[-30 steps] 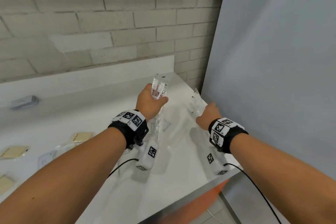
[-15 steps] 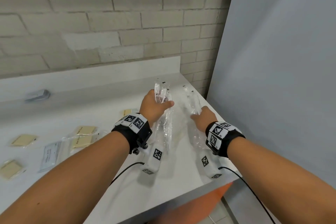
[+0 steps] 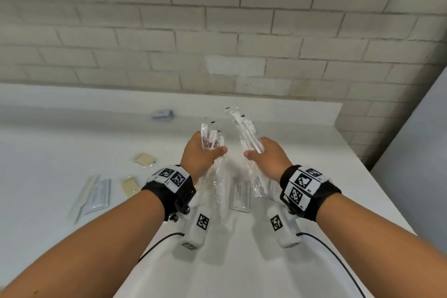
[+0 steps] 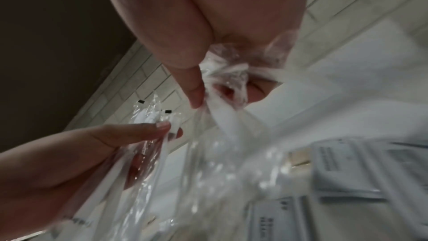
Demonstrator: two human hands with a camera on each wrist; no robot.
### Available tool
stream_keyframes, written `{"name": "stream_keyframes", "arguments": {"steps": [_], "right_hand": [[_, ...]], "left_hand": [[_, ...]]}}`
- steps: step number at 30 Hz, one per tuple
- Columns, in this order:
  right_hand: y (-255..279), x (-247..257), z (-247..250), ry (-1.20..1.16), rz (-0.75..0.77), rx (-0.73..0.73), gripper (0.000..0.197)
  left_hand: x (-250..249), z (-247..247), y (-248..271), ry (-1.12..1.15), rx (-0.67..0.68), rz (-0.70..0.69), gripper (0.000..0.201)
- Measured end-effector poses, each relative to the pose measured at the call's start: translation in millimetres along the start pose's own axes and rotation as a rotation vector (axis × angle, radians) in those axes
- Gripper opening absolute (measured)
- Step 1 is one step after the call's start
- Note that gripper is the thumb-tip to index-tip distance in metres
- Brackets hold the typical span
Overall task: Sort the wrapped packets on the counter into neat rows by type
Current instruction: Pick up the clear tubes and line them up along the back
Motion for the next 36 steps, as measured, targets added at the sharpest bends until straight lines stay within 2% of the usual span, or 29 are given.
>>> {"name": "stream_keyframes", "arguments": {"steps": [2,5,8,12,17,19,23,25,29,33,36], "right_hand": [[-6,15,-26,0.03,0.019,0.074,0.019],[-16,45,-71,0.088,0.054,0.181,0.032],[-27,82,-125,0.124,0.049,0.261,0.033],[-47,134,-201,0.106,0.011,0.269,0.03],[-75,182,-292,-0.022,-0.149,0.212,0.053],[-86,193,-320,-0.054,-0.209,0.191,0.061],[-113,205,-363,-0.038,-0.298,0.139,0.062],[-126,204,-381,-0.017,-0.327,0.115,0.062],[-150,199,-411,0.021,-0.333,0.103,0.062],[-168,200,-437,0.073,-0.294,0.17,0.06],[-176,203,-448,0.169,-0.205,0.253,0.044]], "left_hand": [[12,39,-17,-0.021,-0.062,0.016,0.045],[30,96,-44,-0.033,-0.147,0.065,0.044],[49,150,-72,-0.044,-0.192,0.104,0.043],[67,213,-122,-0.103,-0.197,0.127,0.046],[76,273,-193,-0.136,-0.154,0.153,0.049],[81,286,-222,-0.182,-0.121,0.157,0.055],[98,297,-273,-0.309,-0.061,0.16,0.032],[107,296,-290,-0.354,-0.045,0.173,0.031],[128,290,-317,-0.402,-0.032,0.242,0.054],[137,290,-338,-0.524,-0.066,0.252,0.059],[142,294,-351,-0.627,-0.001,0.23,0.079]]}}
Point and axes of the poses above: each hand's wrist, its own y-axis away from the middle knuckle, its own z-axis out of the back of the hand, x = y × z, the point moved 3 cm from there along -y, towards the middle knuckle, and after that the axes turned 12 degrees about -x, right-handed, at the moved point
